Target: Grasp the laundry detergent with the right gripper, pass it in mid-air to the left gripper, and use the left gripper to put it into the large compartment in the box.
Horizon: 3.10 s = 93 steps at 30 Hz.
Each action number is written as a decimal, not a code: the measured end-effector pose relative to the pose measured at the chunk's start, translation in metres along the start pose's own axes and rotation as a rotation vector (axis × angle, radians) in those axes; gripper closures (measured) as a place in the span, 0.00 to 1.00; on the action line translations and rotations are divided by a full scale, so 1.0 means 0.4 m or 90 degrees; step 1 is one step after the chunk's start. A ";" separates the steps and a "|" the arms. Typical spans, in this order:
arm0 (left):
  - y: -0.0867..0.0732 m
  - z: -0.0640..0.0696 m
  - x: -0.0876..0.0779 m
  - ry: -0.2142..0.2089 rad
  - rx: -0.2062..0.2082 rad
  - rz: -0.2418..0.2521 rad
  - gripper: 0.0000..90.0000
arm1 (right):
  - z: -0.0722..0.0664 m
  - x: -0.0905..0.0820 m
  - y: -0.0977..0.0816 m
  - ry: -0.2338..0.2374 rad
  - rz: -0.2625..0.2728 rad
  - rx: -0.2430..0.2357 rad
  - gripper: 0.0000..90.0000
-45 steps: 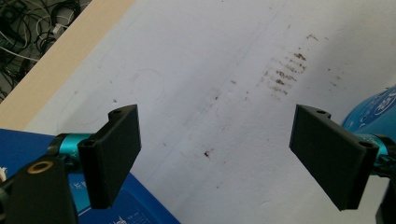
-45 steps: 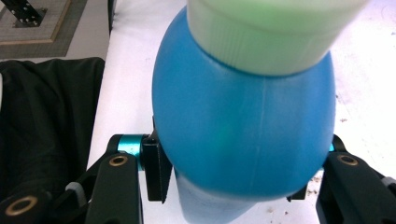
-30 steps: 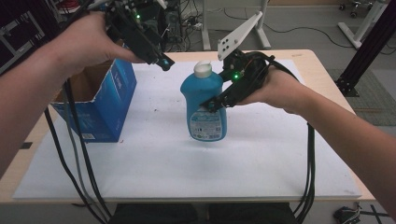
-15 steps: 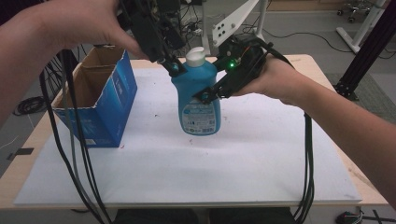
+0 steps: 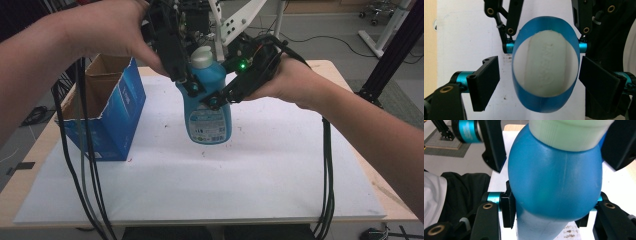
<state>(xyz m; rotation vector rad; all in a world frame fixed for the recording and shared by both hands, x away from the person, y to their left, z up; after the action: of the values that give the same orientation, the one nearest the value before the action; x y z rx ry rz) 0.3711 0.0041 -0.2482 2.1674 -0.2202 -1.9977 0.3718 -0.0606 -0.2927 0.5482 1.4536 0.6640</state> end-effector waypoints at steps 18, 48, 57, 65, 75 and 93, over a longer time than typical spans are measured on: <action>0.002 -0.010 0.007 -0.001 -0.006 -0.007 0.30 | 0.004 -0.001 0.000 0.001 0.001 0.006 0.52; 0.003 -0.001 0.023 -0.019 -0.006 -0.014 0.39 | 0.005 0.007 -0.002 0.010 -0.004 -0.006 0.51; 0.005 0.002 0.026 -0.027 -0.010 -0.015 0.42 | 0.005 0.008 -0.005 0.012 -0.009 -0.010 0.51; 0.003 0.006 0.028 -0.036 -0.019 -0.019 0.42 | 0.001 0.012 -0.006 0.024 -0.011 -0.014 0.51; -0.009 0.003 0.028 -0.044 -0.032 -0.014 0.42 | -0.017 0.029 -0.005 0.069 -0.020 0.006 0.23; -0.069 -0.015 -0.023 -0.057 -0.143 0.010 0.42 | 0.014 -0.026 -0.110 0.016 -0.103 0.104 0.23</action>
<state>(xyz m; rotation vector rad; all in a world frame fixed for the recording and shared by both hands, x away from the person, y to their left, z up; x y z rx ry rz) 0.3760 0.0332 -0.2452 1.9367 -0.0237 -2.0065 0.3807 -0.0986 -0.3159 0.5433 1.5666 0.4288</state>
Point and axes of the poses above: each handheld gripper's, and its own axes: x roughly forward along the jaws, y roughly out of its top, z roughly to its right, the point moved 8 cm from there along x, roughly forward along the jaws, and after that the axes turned 7 degrees about -z, right-handed, at the moved point
